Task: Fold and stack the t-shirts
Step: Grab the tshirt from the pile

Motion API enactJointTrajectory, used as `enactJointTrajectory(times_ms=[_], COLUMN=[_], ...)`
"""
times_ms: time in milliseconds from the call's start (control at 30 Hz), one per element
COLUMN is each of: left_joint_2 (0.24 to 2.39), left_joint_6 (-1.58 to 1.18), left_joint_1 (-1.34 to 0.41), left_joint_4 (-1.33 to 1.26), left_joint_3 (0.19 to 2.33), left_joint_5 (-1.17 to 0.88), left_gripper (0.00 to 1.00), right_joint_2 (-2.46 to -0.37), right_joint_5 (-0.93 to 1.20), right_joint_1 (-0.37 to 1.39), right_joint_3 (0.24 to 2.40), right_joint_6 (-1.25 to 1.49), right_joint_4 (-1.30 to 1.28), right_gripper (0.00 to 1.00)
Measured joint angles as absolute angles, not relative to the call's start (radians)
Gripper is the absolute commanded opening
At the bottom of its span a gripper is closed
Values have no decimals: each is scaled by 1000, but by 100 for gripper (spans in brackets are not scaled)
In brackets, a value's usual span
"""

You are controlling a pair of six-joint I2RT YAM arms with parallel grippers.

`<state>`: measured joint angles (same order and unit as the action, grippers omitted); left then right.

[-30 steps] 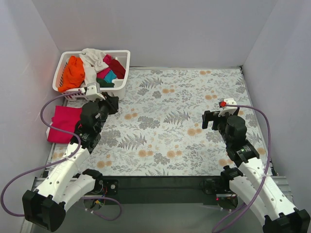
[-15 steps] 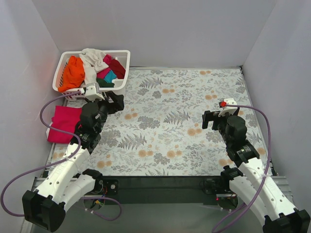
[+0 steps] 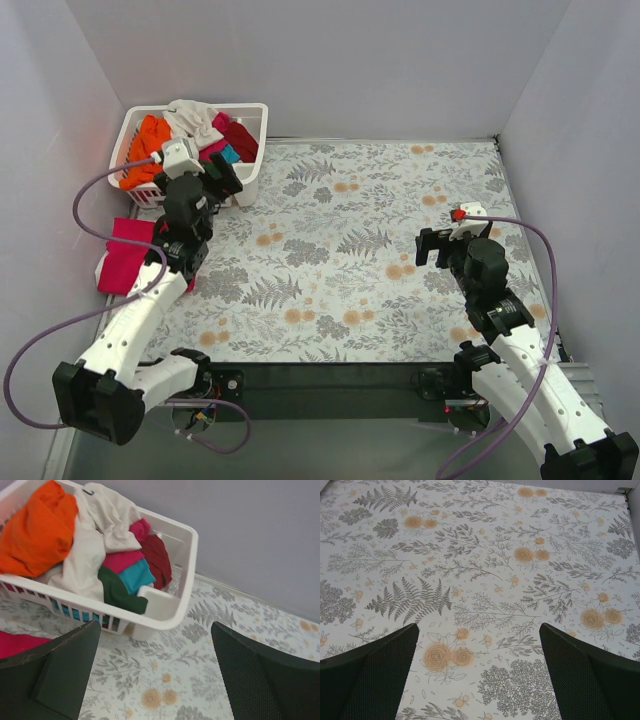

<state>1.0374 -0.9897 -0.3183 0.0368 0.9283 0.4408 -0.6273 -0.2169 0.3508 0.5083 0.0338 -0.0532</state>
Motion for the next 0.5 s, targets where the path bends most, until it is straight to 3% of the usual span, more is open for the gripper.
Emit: enactJointTrajectory(times_ms=[233, 500], left_joint_2=[1267, 1596], left_joint_6=[-964, -964], left_joint_1=[-59, 118], left_joint_4=[43, 23], left_joint_3=[1108, 1347], left_joint_5=[415, 328], left_gripper=[86, 80], right_joint_2=[-601, -591], right_joint_5=[-194, -152], right_joint_1=[351, 351], right_joint_3=[508, 508], right_joint_6=[38, 49], right_joint_4=[-54, -53], right_gripper=[98, 98])
